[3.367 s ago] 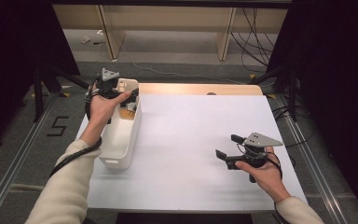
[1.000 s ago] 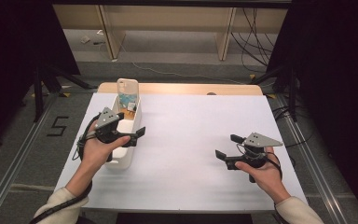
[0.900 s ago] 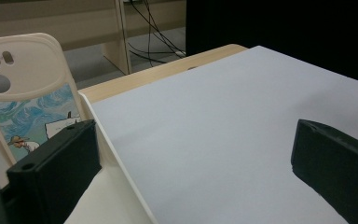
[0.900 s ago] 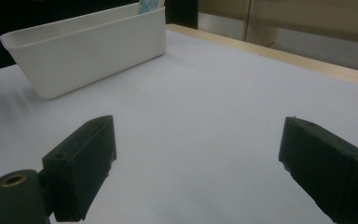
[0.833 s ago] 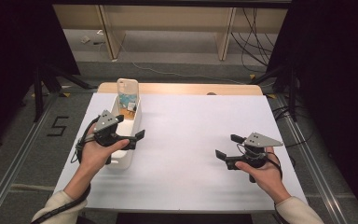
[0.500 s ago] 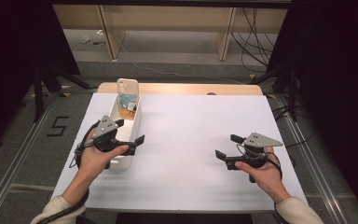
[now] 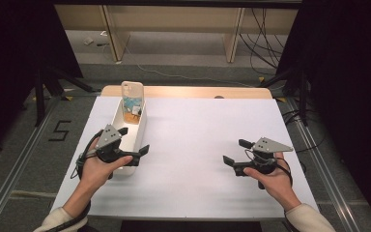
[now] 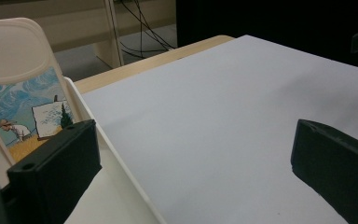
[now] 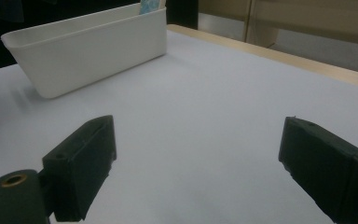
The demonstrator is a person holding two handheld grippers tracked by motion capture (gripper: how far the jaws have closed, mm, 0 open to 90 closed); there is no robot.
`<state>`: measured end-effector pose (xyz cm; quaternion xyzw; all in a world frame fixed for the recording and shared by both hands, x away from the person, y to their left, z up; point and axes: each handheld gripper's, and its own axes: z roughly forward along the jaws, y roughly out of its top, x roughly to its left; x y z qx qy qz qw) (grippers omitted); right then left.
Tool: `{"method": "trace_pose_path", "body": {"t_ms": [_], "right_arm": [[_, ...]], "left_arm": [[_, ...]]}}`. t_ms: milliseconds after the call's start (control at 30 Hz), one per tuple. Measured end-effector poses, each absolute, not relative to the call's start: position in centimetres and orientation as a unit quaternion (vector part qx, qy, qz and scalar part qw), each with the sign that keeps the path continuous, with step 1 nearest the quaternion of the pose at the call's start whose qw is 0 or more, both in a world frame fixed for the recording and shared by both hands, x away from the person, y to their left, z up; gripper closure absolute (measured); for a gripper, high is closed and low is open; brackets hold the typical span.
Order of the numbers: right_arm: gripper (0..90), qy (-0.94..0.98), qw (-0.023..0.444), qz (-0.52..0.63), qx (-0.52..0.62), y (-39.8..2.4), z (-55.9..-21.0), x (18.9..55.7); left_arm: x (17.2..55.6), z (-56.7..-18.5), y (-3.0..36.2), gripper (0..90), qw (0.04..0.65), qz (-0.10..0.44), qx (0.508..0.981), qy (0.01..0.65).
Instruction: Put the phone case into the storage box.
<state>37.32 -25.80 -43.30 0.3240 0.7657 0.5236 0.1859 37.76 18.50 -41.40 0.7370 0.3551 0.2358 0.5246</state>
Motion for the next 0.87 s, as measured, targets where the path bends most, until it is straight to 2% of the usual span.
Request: {"method": "trace_pose_path", "body": {"t_ms": [867], "right_arm": [[11.9, 0.763, 0.186, 0.527, 0.324, -25.97, -43.23, 37.39]], "left_arm": [[37.73, -41.78, 18.48, 0.6, 0.521, 0.235, 0.739, 0.356]]}}
